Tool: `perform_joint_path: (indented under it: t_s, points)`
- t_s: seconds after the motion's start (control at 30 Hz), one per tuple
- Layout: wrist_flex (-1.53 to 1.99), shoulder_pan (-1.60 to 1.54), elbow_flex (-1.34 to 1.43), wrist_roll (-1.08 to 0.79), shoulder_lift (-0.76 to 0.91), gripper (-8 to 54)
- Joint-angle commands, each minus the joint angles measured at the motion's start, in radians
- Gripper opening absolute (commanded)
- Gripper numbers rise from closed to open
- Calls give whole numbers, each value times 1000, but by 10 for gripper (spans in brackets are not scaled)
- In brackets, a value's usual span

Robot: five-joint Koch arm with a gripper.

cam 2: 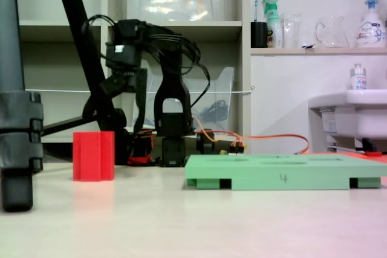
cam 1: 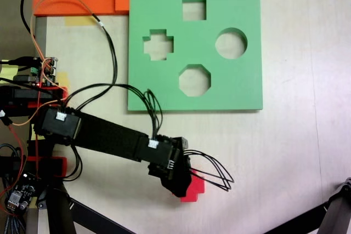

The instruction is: Put the cross columnar block into the corresponding hole

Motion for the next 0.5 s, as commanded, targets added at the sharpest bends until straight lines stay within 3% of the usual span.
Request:
perform_joint_path:
  t_s: [0.0, 0.47]
  points:
    - [-49, 35, -21, -5, 3, 522]
    - [-101, 104, -66, -55, -115, 521]
